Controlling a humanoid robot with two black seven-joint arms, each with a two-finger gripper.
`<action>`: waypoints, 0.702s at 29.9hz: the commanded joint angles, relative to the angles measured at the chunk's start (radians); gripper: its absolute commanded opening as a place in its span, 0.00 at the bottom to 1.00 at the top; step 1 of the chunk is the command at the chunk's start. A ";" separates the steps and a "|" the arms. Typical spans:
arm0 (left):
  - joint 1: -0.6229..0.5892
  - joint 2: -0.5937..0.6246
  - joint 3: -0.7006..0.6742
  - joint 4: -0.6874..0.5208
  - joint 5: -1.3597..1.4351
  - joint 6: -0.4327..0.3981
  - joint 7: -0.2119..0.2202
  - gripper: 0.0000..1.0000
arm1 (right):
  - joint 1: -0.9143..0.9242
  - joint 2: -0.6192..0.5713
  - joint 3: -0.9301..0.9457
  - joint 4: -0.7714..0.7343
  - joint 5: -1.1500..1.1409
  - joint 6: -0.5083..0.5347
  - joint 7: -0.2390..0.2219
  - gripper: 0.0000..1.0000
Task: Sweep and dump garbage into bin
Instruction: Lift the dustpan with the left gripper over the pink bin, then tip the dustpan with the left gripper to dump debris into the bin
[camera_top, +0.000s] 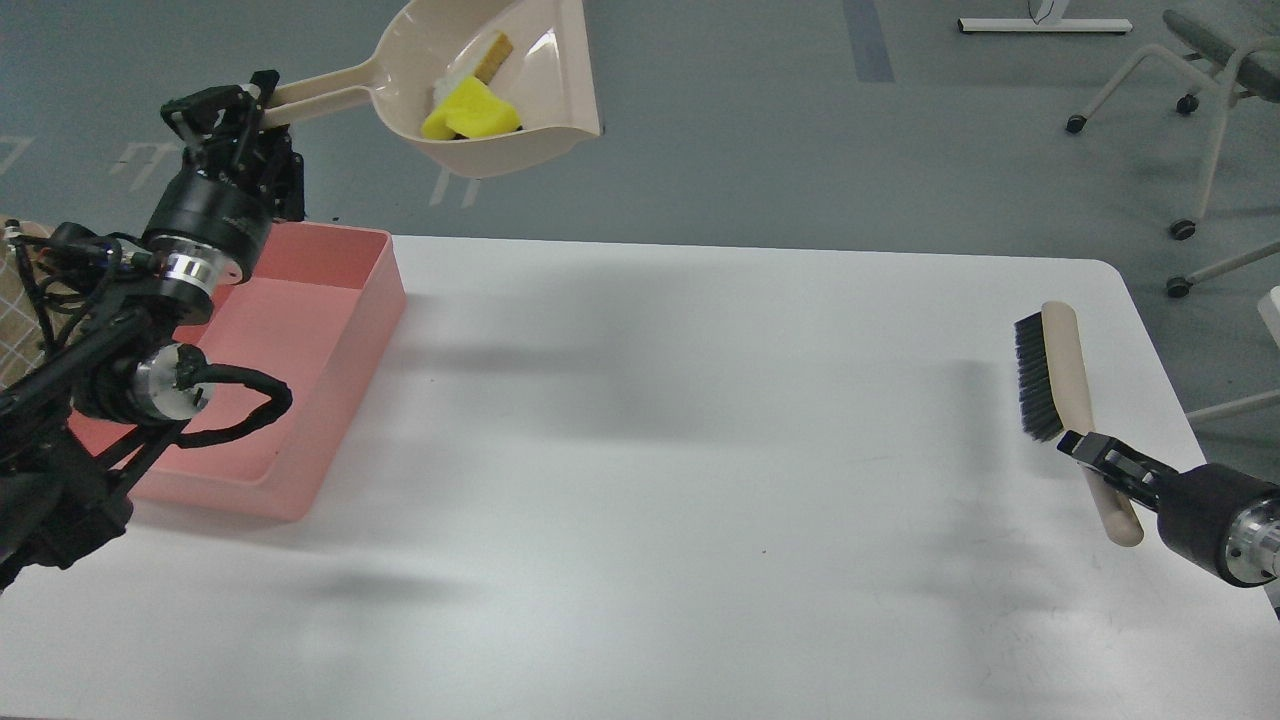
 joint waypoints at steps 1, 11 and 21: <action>0.075 0.076 -0.025 -0.001 -0.001 -0.005 0.000 0.00 | 0.011 0.002 0.005 -0.003 0.000 0.000 0.001 0.00; 0.291 0.338 -0.128 -0.025 -0.008 -0.070 0.000 0.00 | 0.011 0.030 0.025 -0.006 0.000 0.000 0.002 0.04; 0.451 0.573 -0.108 0.042 -0.038 -0.212 0.000 0.00 | 0.013 0.108 0.066 -0.035 0.000 0.000 0.008 0.09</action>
